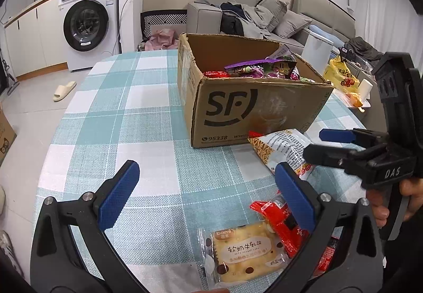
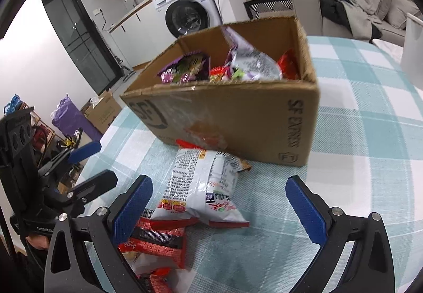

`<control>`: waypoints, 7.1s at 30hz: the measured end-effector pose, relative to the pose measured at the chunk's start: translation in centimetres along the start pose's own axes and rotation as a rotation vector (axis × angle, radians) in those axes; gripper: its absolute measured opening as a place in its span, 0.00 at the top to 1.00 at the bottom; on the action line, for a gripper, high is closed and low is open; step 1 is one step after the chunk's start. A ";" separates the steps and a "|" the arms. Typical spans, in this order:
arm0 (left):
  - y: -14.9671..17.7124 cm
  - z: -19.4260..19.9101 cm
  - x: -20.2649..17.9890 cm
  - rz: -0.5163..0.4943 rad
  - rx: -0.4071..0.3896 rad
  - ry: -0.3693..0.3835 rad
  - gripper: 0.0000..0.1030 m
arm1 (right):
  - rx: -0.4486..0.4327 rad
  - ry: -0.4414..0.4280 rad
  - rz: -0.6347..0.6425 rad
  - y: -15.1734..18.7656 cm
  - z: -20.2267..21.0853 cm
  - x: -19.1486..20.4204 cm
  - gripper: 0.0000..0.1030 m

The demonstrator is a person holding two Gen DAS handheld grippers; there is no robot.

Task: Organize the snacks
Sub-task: 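Move both open tools back down to the remaining snacks, then grasp the white noodle-snack bag with the right tool, then grasp the red snack packet with the left tool, then lift both held packets and carry them over the cardboard box, then open the right tool over the box while the left tool releases the red packet inside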

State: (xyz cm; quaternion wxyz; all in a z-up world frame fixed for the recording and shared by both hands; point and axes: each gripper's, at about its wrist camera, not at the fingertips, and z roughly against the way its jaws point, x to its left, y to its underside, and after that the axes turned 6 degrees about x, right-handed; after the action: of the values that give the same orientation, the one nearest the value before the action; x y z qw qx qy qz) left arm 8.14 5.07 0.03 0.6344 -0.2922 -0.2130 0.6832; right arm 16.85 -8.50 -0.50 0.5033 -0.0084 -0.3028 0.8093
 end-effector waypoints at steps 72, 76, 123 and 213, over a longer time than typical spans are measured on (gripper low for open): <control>3.4 -4.0 -7.4 -0.213 0.174 0.254 0.55 | -0.108 -0.065 0.057 0.3 6.7 0.7 0.51; 3.3 -3.3 -6.9 -0.210 0.165 0.258 0.56 | -0.106 -0.063 0.054 0.3 6.6 0.6 0.51; 0.1 3.9 -2.0 -0.075 -0.052 0.215 0.56 | -0.244 -0.057 -0.039 0.1 10.1 -0.6 0.51; -13.9 -6.4 -1.3 -0.044 -0.085 0.048 0.56 | -0.197 0.038 -0.096 -12.0 2.7 -1.3 0.50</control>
State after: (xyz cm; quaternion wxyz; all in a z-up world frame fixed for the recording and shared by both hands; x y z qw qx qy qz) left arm 22.73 4.75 4.67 0.6414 -0.3305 -0.2329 0.6521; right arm 26.34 -7.13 7.38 0.5439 -0.0588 -0.3712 0.7503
